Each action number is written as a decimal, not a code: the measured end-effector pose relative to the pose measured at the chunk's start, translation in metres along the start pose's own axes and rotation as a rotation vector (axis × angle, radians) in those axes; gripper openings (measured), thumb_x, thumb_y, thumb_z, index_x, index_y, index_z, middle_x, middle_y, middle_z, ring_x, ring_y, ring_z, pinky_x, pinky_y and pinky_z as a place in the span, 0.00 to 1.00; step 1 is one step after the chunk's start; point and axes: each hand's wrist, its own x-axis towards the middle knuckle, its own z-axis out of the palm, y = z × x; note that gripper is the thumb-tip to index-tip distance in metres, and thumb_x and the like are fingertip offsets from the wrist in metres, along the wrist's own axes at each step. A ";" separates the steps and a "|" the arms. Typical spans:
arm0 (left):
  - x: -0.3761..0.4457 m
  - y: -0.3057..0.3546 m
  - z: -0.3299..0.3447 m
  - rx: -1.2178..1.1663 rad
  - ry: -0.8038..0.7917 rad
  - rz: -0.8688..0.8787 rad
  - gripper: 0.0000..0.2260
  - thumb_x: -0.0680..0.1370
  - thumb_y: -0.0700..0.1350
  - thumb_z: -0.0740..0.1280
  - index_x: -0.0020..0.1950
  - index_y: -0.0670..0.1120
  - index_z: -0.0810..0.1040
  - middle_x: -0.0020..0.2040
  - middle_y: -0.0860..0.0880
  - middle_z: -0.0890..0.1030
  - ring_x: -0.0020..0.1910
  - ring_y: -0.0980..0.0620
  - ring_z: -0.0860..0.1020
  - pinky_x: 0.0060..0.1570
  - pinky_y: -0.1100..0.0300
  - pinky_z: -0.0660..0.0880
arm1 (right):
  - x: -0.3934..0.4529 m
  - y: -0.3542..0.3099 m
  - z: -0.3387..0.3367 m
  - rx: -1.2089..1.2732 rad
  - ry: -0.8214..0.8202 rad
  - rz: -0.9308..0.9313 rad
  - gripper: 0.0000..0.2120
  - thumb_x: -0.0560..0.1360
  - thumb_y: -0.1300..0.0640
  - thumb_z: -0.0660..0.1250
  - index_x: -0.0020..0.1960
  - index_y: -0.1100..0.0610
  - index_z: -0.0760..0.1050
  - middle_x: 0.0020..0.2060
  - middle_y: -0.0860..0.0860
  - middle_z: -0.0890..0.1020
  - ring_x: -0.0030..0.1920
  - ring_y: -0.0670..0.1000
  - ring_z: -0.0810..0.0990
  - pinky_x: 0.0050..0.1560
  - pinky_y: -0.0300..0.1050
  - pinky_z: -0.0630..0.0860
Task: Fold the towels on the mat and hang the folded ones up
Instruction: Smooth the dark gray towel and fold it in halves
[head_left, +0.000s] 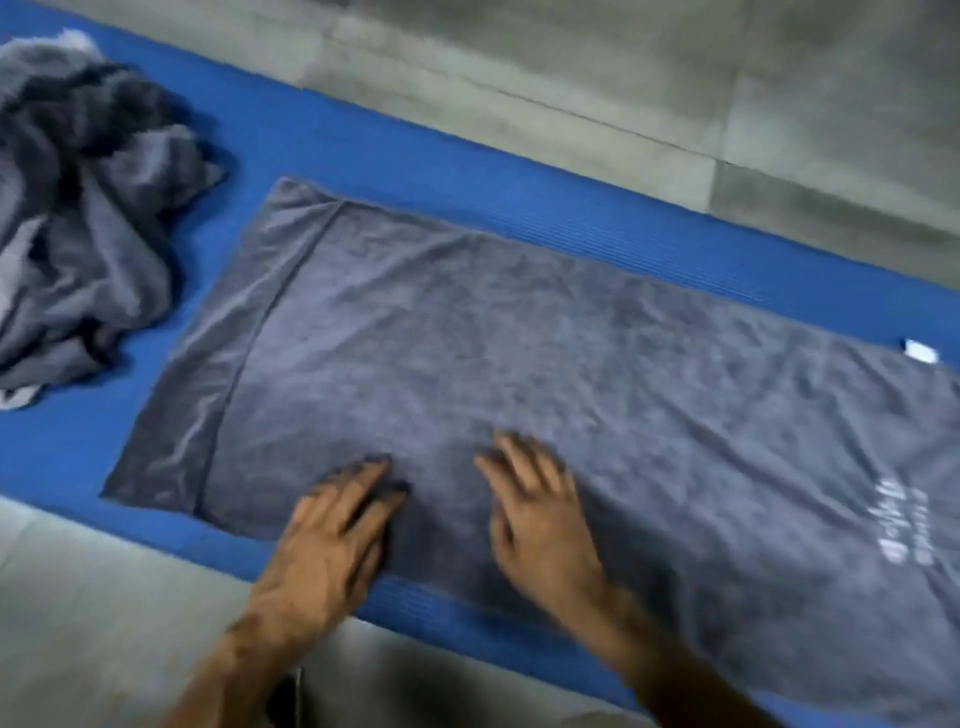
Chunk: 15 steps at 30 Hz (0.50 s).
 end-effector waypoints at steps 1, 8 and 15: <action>0.007 0.019 0.011 0.000 -0.054 -0.005 0.21 0.73 0.48 0.59 0.65 0.48 0.71 0.67 0.41 0.73 0.61 0.39 0.72 0.59 0.47 0.69 | -0.038 0.004 0.007 -0.065 -0.056 -0.018 0.28 0.68 0.53 0.57 0.69 0.51 0.72 0.73 0.52 0.69 0.72 0.56 0.65 0.70 0.57 0.63; 0.055 0.117 0.037 0.059 -0.224 0.107 0.21 0.71 0.47 0.56 0.60 0.46 0.80 0.65 0.43 0.76 0.59 0.40 0.76 0.60 0.49 0.65 | -0.140 0.056 -0.013 -0.010 0.022 0.002 0.25 0.69 0.51 0.61 0.66 0.48 0.73 0.71 0.50 0.71 0.70 0.54 0.68 0.66 0.54 0.72; 0.102 0.209 0.060 0.093 -0.339 0.196 0.25 0.81 0.56 0.49 0.78 0.51 0.58 0.80 0.45 0.51 0.77 0.44 0.55 0.71 0.46 0.61 | -0.216 0.187 -0.051 -0.087 0.116 0.664 0.26 0.82 0.42 0.45 0.71 0.50 0.70 0.71 0.52 0.71 0.68 0.58 0.72 0.63 0.55 0.67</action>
